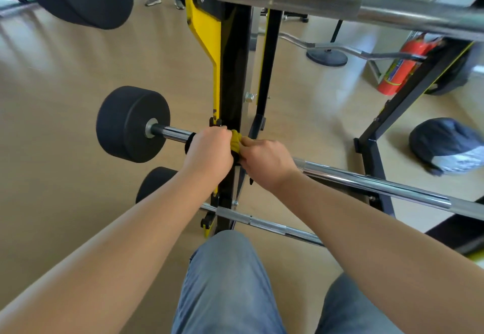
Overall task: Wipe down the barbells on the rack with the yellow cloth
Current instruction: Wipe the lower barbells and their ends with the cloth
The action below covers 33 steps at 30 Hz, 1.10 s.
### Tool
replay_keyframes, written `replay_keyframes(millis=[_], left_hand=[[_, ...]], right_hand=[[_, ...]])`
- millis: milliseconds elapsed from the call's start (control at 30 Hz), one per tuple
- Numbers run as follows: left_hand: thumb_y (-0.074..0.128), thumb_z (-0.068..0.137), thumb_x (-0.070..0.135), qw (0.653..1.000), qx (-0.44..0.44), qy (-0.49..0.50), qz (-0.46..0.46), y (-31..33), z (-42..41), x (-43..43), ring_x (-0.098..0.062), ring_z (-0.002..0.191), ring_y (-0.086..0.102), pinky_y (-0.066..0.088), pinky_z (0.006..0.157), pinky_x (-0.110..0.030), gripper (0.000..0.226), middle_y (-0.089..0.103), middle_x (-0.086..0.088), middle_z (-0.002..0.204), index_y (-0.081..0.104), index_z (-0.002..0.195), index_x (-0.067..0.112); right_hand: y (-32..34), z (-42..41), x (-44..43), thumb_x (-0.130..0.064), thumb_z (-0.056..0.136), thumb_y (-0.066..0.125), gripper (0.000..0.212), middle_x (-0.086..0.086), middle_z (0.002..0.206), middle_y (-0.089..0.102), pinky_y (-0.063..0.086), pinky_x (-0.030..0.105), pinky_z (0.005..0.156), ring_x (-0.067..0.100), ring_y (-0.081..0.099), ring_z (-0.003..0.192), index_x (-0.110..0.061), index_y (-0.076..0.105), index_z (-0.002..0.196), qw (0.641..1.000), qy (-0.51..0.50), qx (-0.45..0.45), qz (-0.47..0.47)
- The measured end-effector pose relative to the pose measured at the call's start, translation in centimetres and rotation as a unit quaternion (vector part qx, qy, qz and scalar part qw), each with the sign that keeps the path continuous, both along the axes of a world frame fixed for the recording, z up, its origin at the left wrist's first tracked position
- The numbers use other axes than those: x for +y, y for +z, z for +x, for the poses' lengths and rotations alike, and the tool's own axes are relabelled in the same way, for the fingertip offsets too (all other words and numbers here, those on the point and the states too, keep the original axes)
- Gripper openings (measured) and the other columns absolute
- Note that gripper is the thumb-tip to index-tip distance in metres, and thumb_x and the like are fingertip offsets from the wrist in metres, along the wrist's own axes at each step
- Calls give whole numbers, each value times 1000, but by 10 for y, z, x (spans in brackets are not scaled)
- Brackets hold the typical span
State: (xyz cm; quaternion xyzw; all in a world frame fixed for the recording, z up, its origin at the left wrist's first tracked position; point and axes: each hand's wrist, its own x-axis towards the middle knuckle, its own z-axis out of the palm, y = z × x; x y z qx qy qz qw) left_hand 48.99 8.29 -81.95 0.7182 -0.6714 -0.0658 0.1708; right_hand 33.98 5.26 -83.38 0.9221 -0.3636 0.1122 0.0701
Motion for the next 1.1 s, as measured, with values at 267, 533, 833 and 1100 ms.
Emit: replay_keyframes(millis=[267, 533, 833, 1100], left_hand=[[62, 93, 11, 991, 44, -13, -128, -8, -15, 17, -16, 94, 58, 51, 81, -28, 30, 53, -3, 111, 55, 123, 10], [60, 85, 11, 989, 43, -97, -102, -12, -98, 0, -19, 102, 57, 49, 85, -29, 35, 58, 0, 120, 65, 120, 12], [43, 91, 22, 976, -43, -211, -42, -1, -219, -19, -22, 77, 51, 37, 64, -33, 11, 60, -4, 99, 52, 94, 16], [40, 93, 23, 949, -32, -308, -53, -5, -336, -22, -29, 91, 61, 40, 64, -36, 24, 60, -6, 110, 54, 111, 15]], right_hand=[[-7, -26, -8, -32, 102, 50, 26, -4, 104, 66, 57, 40, 61, 25, 64, 74, -26, 57, 127, 999, 27, -33, -9], [-17, -119, 1, -33, 100, 56, 20, -7, 101, 67, 53, 37, 58, 23, 63, 78, -22, 67, 112, 997, -1, -69, -38], [-24, -244, 24, -30, 101, 59, 20, -2, 104, 72, 52, 40, 72, 28, 67, 87, -16, 73, 99, 986, -89, -116, -76], [-25, -356, 61, -30, 100, 52, 27, 2, 131, 64, 44, 47, 98, 25, 58, 119, -18, 69, 118, 967, -228, -60, -100]])
